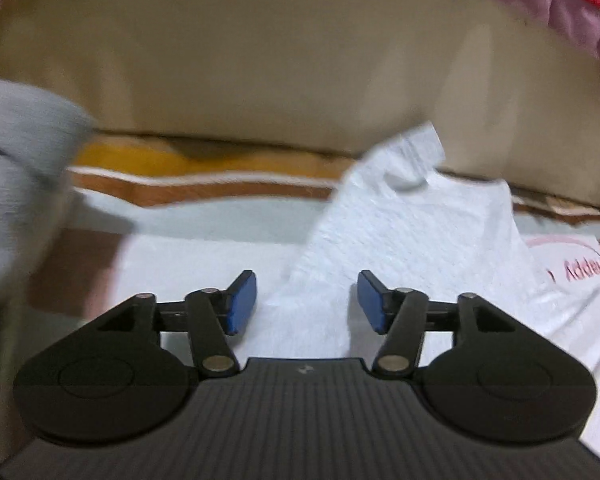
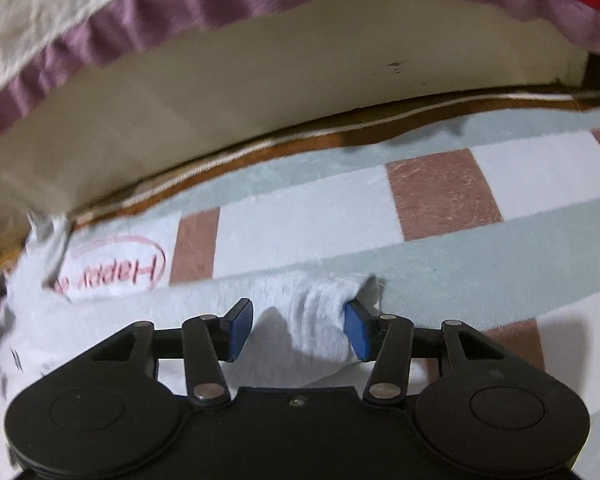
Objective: Fold clothes
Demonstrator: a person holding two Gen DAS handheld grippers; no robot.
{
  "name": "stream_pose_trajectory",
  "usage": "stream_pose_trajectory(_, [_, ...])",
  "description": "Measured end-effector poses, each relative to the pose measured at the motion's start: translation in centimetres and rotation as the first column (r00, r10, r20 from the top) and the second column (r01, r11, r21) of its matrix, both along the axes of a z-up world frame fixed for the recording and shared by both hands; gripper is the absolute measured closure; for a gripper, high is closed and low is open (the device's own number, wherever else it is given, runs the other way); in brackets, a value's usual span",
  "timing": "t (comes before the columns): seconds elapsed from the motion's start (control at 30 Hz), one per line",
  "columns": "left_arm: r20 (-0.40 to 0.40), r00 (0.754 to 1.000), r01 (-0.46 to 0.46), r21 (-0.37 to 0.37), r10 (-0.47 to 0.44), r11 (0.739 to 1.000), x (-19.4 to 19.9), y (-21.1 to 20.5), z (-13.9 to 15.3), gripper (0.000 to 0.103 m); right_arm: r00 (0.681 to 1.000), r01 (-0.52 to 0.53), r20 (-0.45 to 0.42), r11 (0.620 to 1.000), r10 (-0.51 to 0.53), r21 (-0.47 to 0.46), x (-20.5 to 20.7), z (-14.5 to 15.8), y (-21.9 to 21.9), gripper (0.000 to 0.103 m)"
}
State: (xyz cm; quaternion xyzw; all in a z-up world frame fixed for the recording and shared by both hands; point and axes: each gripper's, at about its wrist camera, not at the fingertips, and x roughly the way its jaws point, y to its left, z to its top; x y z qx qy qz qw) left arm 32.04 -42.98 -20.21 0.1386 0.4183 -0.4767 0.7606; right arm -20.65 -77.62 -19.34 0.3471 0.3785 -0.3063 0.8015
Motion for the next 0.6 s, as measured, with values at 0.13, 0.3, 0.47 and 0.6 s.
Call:
stream_pose_trajectory(0.13, [0.012, 0.999, 0.036, -0.036, -0.036, 0.999, -0.4, -0.5, -0.4, 0.034, 0.997, -0.058, -0.058, 0.995, 0.053, -0.077, 1.3, -0.1, 0.8, 0.037])
stream_pose_trajectory(0.3, [0.061, 0.991, 0.121, -0.020, -0.120, 0.992, -3.1, -0.9, -0.4, 0.037, 0.990, -0.126, -0.098, 0.966, 0.106, -0.224, 2.7, -0.7, 2.6, 0.062])
stream_pose_trajectory(0.47, [0.155, 0.963, 0.217, 0.036, -0.220, 0.975, -6.6, -0.7, 0.7, 0.092, 0.993, -0.118, -0.045, 0.931, 0.109, -0.346, 3.5, 0.9, 5.0, 0.096])
stream_pose_trajectory(0.6, [0.271, 0.958, 0.119, -0.094, -0.090, 0.988, -7.6, 1.3, 4.5, 0.092, 0.996, -0.008, 0.074, 0.876, 0.049, -0.482, 2.7, 4.9, 6.0, 0.097])
